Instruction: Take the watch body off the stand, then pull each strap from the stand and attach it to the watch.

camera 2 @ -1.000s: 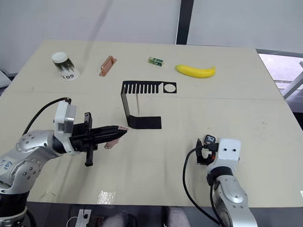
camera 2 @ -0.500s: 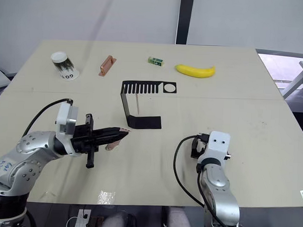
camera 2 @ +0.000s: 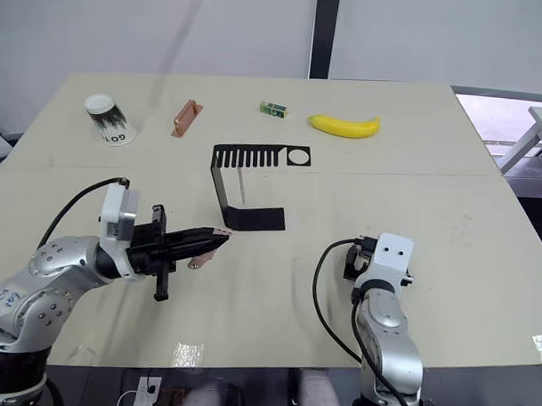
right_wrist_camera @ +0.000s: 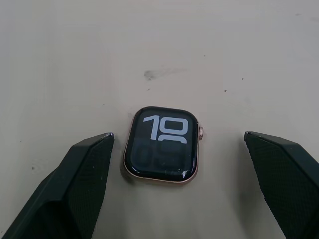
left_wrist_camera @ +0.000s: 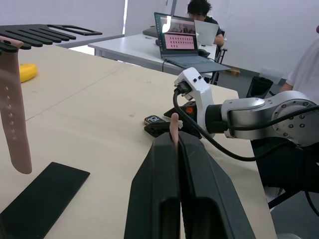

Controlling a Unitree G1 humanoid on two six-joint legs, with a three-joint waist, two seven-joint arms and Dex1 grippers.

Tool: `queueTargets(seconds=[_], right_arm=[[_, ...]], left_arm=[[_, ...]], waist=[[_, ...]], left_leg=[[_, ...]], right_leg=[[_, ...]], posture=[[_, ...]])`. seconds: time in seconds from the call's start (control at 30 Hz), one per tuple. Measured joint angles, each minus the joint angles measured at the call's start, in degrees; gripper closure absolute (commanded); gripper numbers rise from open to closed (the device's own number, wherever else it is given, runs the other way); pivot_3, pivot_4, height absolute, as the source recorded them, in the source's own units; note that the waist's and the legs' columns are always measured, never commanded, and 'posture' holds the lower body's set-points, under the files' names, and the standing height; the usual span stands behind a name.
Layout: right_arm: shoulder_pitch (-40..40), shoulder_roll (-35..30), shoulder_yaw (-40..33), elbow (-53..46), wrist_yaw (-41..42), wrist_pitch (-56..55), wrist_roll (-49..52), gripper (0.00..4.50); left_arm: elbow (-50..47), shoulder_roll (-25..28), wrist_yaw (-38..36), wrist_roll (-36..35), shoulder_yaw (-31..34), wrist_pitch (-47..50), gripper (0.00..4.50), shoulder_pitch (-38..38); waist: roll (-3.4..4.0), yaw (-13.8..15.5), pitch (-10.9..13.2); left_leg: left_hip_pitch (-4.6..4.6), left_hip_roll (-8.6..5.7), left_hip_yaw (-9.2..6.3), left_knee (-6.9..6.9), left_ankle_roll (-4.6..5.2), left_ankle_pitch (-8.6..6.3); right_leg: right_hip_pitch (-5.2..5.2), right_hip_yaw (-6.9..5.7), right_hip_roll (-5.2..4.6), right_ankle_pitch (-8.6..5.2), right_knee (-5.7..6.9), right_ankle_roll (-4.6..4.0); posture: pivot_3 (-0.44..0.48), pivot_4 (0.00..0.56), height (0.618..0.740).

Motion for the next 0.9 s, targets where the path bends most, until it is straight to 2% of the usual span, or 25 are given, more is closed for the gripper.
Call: queueTargets(seconds=[0.43, 0.53, 0.67, 0.9], right_arm=[[-0.06, -0.05, 0.45, 1.18, 0.06, -1.44, 0.08, 0.07], [0.03, -0.06, 0.73, 1.70, 0.22, -2.15, 0.16, 0.89], [-0.15, -0.18, 1.19, 2.61, 0.88, -3.13, 0.24, 2.90], [-0.03, -0.58, 0.84, 3.49, 1.49, -4.11, 0.39, 2.91]], left_arm=[[-1.19, 0.00, 0.12, -0.01, 0.04, 0.00, 4.50, 0.36], [-1.18, 0.00, 0.12, -0.01, 0.04, 0.00, 4.50, 0.35], [-1.17, 0.00, 0.10, 0.00, 0.05, 0.00, 4.50, 0.35], [-1.14, 0.37, -0.10, 0.00, 0.46, 0.00, 4.50, 0.38]], waist=[[-0.02, -0.05, -0.02], [-0.03, -0.07, -0.02], [-0.12, -0.01, -0.07], [-0.40, 0.04, -0.24]], left_leg=[[0.00, 0.00, -0.01, -0.01, 0.00, 0.00], [0.00, 0.00, -0.01, -0.01, -0.01, 0.00], [0.00, -0.01, -0.02, -0.01, 0.00, 0.00], [0.00, -0.01, -0.07, -0.01, 0.00, 0.00]], right_leg=[[0.00, 0.00, 0.00, 0.00, -0.01, 0.00], [0.00, 0.00, 0.00, 0.00, -0.01, 0.00], [0.01, 0.00, -0.01, 0.00, -0.03, 0.00], [0.03, 0.00, -0.02, 0.00, -0.05, 0.00]], posture=[[0.000, 0.150, 0.740], [0.000, 0.150, 0.740], [0.000, 0.150, 0.740], [0.000, 0.150, 0.740]])
